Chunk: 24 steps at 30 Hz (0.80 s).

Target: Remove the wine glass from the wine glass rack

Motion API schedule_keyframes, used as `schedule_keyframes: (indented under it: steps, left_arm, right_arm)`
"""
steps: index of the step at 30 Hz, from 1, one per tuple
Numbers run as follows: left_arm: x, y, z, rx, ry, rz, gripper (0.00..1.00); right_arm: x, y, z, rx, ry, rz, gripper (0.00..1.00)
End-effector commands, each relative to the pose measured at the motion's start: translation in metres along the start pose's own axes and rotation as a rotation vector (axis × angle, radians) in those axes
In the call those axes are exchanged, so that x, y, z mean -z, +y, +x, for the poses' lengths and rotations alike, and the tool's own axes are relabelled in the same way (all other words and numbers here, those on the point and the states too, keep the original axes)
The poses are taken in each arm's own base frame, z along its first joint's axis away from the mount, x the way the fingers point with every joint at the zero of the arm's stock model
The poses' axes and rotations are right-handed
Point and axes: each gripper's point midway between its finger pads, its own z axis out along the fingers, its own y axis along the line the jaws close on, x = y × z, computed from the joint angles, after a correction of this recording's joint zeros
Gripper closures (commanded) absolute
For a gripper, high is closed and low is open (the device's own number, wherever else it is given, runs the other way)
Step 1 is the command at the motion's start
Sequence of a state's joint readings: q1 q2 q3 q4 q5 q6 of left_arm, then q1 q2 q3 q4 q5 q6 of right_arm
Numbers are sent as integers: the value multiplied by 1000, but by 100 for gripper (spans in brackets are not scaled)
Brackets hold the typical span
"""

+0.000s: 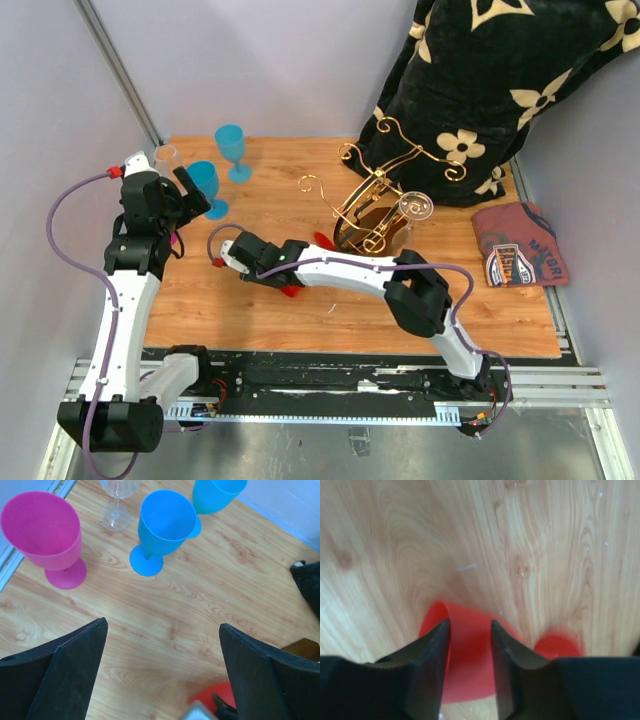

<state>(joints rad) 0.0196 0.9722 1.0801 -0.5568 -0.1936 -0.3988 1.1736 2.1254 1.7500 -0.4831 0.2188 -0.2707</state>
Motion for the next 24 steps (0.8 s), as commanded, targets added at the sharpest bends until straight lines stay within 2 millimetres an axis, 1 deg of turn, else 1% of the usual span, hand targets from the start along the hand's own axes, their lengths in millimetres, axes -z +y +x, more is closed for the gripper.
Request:
schedule_keyframes:
  steps: [1, 2, 3, 5, 8, 12, 13, 15, 16, 18, 20, 24]
  left_arm:
    - [16, 3, -20, 47, -66, -16, 0]
    - [17, 4, -21, 50, -73, -19, 0]
    - [18, 4, -23, 52, -79, -22, 0]
    - [22, 6, -29, 58, -100, -34, 0]
    - [26, 9, -37, 62, -131, -46, 0]
    - [31, 11, -42, 73, -152, -59, 0]
    - [32, 11, -44, 75, -157, -60, 0]
    - [33, 12, -45, 80, -167, -64, 0]
    - [34, 13, -45, 82, -170, -69, 0]
    - [34, 14, -45, 81, -169, -74, 0]
    - [35, 14, -46, 83, -170, -74, 0]
    - [37, 14, -47, 87, -174, -74, 0]
  right_arm:
    - [-3, -19, 31, 2, 216, 139, 90]
    - [2, -21, 31, -4, 235, 151, 98]
    - [9, -26, 28, -9, 235, 173, 99]
    - [30, -33, 12, -11, 186, 230, 99]
    - [71, -43, -17, -49, 73, 264, 99]
    - [117, -50, -47, -132, -73, 230, 99]
    - [131, -53, -56, -154, -123, 214, 99]
    - [147, -52, -69, -189, -207, 170, 99]
    - [154, -55, -78, -212, -262, 159, 99]
    - [162, -62, -88, -257, -345, 136, 99]
    - [164, -70, -95, -302, -411, 108, 99]
    - [152, -84, -104, -371, -482, 75, 99]
